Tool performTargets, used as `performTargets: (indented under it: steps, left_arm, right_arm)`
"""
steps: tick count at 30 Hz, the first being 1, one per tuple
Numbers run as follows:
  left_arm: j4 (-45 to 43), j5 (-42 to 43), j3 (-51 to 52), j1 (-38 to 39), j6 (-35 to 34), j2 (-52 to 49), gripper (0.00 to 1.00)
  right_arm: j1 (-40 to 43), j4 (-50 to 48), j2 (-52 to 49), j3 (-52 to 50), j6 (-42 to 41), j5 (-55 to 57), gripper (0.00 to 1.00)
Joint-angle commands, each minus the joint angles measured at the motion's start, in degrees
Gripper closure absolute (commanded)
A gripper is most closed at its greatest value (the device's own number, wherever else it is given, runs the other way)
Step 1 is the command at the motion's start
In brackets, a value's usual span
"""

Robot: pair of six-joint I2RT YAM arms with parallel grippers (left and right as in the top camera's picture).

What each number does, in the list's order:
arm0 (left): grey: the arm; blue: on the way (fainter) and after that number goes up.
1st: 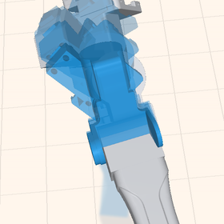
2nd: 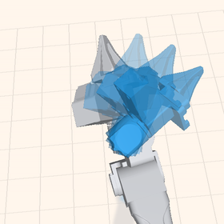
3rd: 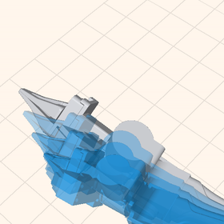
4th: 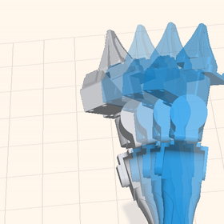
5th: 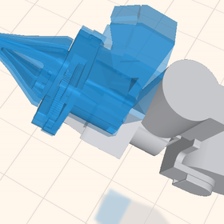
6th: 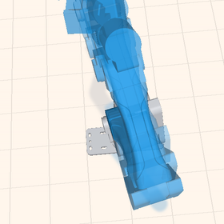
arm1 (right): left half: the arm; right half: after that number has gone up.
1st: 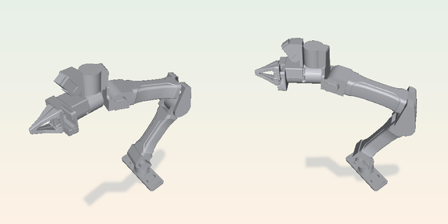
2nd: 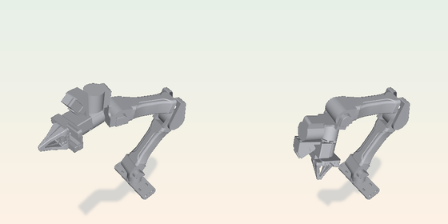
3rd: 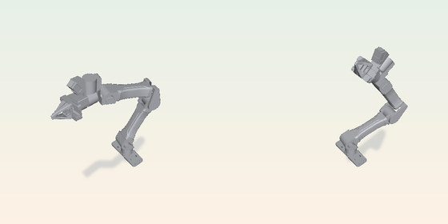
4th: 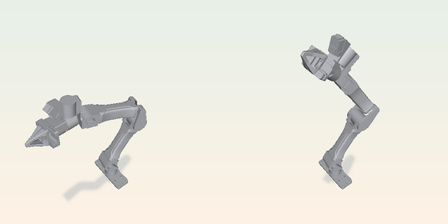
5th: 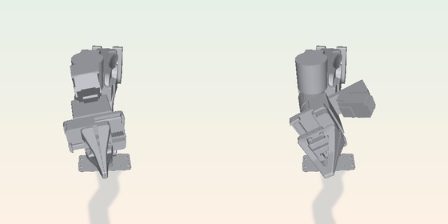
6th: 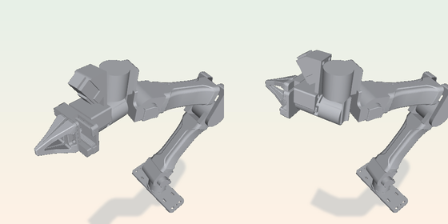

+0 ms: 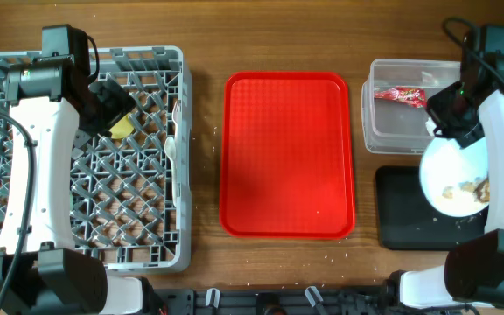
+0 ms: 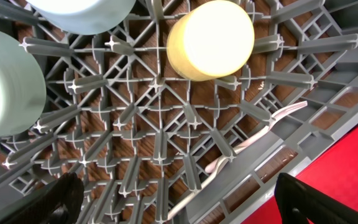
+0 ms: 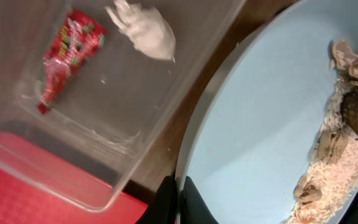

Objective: Sort waste into correct bins and load items into the dishwasher rack
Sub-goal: 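Tilt the plate with the right gripper to dump scraps onto black tray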

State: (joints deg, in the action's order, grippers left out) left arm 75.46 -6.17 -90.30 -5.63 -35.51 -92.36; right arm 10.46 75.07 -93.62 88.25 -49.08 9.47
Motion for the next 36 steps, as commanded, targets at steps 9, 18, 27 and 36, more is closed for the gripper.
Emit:
performTargets:
  steps: [9,18,27,36]
  left_arm:
    - [-0.2,-1.0,0.3,-0.3,-1.0,-0.2,0.0]
    - [-0.2,-1.0,0.3,-0.3,-1.0,-0.2,0.0]
    - [-0.2,-1.0,0.3,-0.3,-1.0,-0.2,0.0]
    - [-0.2,-1.0,0.3,-0.3,-1.0,-0.2,0.0]
  right_arm:
    - [6.6,-6.3,0.4,-7.8,2.3,-15.3,0.96]
    - [17.8,-7.1,0.4,-10.9,13.2,-30.7,0.96]
    - [27.6,-3.1,0.4,-10.9,24.3,-47.3,0.96]
    - [36.1,1.1,0.4,-10.9,33.0,-53.2,0.96]
